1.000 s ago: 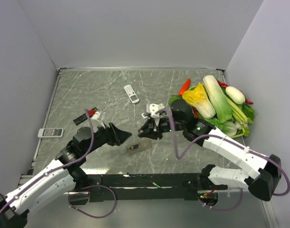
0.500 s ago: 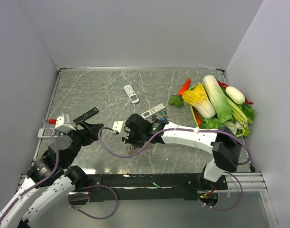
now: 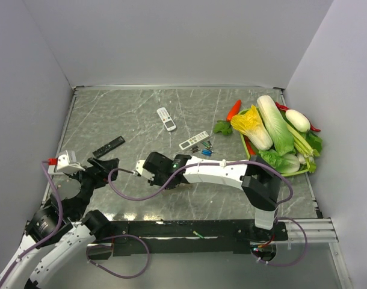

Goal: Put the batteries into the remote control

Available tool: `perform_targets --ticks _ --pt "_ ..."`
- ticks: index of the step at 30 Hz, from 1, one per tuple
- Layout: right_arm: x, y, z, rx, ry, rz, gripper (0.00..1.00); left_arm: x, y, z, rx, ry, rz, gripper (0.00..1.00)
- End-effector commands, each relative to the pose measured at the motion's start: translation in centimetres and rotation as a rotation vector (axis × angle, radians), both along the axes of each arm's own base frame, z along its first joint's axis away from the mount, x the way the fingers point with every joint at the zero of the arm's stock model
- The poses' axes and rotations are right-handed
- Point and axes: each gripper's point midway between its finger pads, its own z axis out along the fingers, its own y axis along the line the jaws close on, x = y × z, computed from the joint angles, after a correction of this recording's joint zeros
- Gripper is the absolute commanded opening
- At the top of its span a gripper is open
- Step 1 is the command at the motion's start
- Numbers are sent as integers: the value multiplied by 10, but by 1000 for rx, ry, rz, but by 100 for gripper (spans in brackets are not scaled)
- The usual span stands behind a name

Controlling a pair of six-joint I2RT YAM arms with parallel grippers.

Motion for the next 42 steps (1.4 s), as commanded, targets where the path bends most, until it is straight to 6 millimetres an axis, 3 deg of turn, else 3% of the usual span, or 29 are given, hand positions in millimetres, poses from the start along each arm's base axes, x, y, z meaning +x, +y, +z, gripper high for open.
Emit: perform_targets --ticks 1,33,42 --pt "1 0 4 -45 -49 -29 0 3 3 5 3 -19 18 91" --pt "1 -18 -22 -103 -78 -101 0 5 0 1 20 0 15 91" --pt "-1 -20 -19 -84 -75 -104 0 0 21 0 -21 5 115 91"
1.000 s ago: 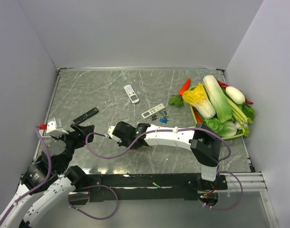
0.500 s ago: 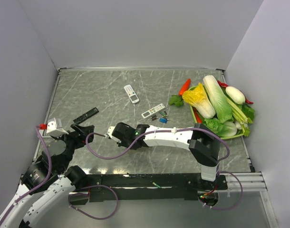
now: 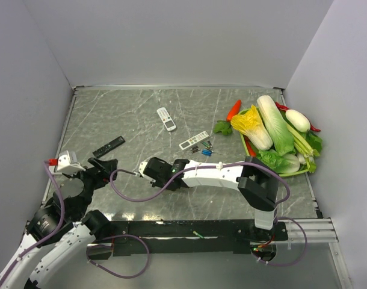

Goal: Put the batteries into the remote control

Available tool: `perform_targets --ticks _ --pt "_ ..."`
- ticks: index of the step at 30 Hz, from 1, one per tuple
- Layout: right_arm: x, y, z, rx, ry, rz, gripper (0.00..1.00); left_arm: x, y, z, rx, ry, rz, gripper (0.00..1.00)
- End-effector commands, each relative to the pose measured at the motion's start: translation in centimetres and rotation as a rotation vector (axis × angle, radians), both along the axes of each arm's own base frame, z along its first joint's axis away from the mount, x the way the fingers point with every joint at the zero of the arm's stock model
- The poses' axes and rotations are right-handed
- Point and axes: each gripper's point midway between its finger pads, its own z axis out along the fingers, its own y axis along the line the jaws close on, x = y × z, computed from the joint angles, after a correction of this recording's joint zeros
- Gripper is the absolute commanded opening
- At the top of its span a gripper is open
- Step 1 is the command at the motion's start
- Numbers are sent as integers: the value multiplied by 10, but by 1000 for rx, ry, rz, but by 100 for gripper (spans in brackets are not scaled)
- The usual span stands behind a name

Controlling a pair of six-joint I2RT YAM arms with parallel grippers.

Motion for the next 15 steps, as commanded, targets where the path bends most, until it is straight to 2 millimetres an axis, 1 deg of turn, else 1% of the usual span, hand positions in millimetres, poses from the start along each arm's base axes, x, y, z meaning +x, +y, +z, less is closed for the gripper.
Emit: perform_targets --ticks 1,4,7,11,15 --pt "-5 -7 -3 -25 -8 4 0 -3 17 11 -65 -36 85 91" --pt "-4 -6 1 -13 -14 3 0 -7 27 11 -86 -40 128 91" --pt "-4 -7 -1 -18 -13 5 0 -10 36 14 -124 -59 165 91" --pt "-4 -9 -4 -34 -11 -2 0 -16 43 17 -163 -82 186 92" --pt "-4 -10 -1 -33 -13 -4 0 -20 50 20 -196 -109 203 92"
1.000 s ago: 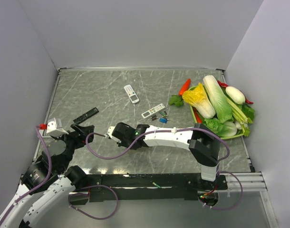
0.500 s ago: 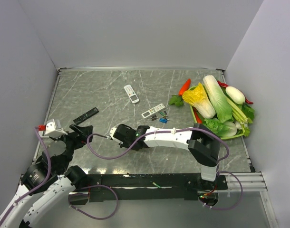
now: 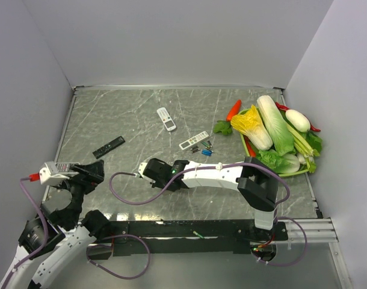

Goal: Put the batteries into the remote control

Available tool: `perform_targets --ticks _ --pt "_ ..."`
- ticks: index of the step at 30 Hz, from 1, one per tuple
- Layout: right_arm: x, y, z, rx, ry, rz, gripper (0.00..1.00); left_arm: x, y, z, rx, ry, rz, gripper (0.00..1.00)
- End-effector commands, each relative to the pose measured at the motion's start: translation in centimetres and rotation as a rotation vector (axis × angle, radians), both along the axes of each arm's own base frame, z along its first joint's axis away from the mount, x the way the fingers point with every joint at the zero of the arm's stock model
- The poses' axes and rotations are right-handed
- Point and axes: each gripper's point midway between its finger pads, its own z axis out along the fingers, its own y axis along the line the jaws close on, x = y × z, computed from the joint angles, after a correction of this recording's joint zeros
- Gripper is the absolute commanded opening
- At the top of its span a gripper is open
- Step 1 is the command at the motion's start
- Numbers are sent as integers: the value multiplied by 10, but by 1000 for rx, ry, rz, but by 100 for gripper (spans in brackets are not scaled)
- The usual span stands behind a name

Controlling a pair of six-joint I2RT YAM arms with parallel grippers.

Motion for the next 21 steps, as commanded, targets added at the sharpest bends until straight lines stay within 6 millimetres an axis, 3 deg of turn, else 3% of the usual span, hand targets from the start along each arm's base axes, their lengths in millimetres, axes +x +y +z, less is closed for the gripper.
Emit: perform_targets --ticks 1,21 --pt "-4 -10 1 -32 -1 -7 0 -6 13 11 -49 -40 48 92" --pt "0 -6 -9 64 -101 -66 0 -8 16 13 -67 -51 55 92"
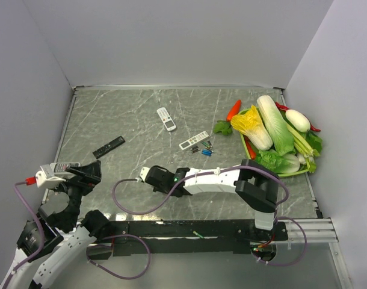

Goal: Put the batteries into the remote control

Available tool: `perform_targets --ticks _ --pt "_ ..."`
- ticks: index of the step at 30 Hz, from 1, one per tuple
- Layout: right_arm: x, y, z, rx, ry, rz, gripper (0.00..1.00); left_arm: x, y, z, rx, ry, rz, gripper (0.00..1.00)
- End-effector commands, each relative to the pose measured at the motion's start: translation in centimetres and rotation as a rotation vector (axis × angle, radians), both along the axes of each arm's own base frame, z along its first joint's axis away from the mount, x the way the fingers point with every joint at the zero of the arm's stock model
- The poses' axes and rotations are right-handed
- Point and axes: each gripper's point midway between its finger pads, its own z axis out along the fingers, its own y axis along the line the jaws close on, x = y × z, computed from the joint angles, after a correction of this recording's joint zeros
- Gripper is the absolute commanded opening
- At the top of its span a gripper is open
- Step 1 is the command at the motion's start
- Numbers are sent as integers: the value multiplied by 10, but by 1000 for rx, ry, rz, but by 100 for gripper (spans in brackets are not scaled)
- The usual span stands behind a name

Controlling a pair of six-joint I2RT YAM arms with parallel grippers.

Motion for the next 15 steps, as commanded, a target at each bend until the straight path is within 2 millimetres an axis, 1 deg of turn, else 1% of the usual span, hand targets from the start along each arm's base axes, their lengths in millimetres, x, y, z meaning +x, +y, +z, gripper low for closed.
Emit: perform_targets --ticks 1,3,6,7,9,10,11,12,13,14,15 --pt "0 -7 9 54 -44 -49 0 -3 7 12 -24 -32 24 93" --pt "0 -8 9 72 -55 -62 0 -3 7 12 -24 -32 22 93" --pt "2 -11 14 93 -85 -84 0 -3 6 12 -24 -34 19 93" --pt "2 -8 20 117 -95 -83 0 -3 6 12 -20 -31 17 93" --pt "3 -9 24 134 -113 -86 0 -2 4 12 -19 -31 10 93" --pt "5 -6 34 175 -126 -88 0 -2 2 12 -15 -34 1 93" --pt "6 -5 40 195 -139 -85 0 -1 0 11 -11 -31 -7 93" --pt "6 -7 43 205 -153 -85 0 1 -4 14 -17 -45 -19 93" --pt "7 -7 55 240 -172 -82 0 2 -11 14 -5 -46 -59 93" --pt "8 -3 64 283 -192 -75 0 5 -18 10 6 -27 -78 94" --pt "9 -7 64 290 -204 -70 0 7 -24 9 1 -20 -98 94"
